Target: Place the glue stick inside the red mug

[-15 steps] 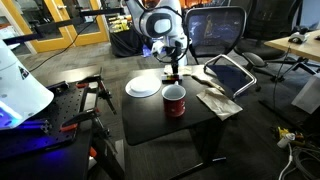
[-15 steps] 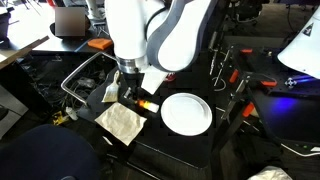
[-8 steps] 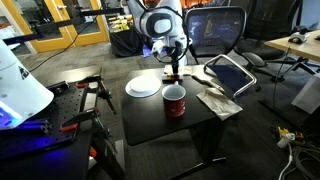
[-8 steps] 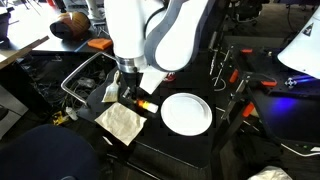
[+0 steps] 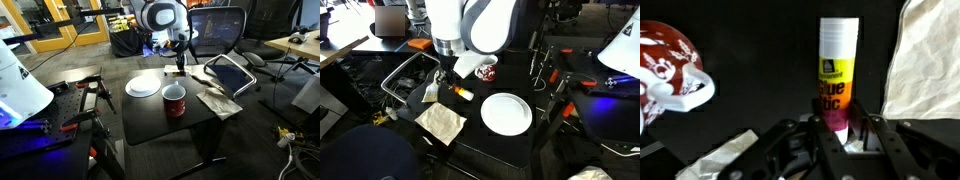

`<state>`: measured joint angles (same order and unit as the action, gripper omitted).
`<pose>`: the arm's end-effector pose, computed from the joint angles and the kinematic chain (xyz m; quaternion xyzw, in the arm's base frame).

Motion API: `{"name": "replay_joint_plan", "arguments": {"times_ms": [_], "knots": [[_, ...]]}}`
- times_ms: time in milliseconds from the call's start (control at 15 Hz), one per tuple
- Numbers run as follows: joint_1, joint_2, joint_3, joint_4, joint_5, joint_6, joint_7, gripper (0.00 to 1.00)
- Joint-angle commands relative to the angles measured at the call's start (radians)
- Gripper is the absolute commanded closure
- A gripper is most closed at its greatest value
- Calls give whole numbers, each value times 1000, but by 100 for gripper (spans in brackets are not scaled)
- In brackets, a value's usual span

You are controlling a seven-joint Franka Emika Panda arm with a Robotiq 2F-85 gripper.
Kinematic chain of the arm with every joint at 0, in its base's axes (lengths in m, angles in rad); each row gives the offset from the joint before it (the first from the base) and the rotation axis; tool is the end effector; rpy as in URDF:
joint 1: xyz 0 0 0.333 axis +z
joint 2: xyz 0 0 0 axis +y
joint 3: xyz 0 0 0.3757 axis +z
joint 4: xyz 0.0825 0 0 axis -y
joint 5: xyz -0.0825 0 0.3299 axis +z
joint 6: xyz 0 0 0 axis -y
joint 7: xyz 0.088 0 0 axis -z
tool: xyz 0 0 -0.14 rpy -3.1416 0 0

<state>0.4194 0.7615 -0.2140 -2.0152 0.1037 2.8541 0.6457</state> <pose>0.6015 0.1287 0.1462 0.9694 -0.2341 0.0678 0.0297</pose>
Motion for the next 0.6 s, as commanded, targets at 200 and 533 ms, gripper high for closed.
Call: {"name": "replay_joint_plan", "arguments": {"times_ms": [200,533], "knots": [[123,-150,-150,-115,-58,-62,196,92],[224,-211,-263,-126,-217,-203,441,92]]}}
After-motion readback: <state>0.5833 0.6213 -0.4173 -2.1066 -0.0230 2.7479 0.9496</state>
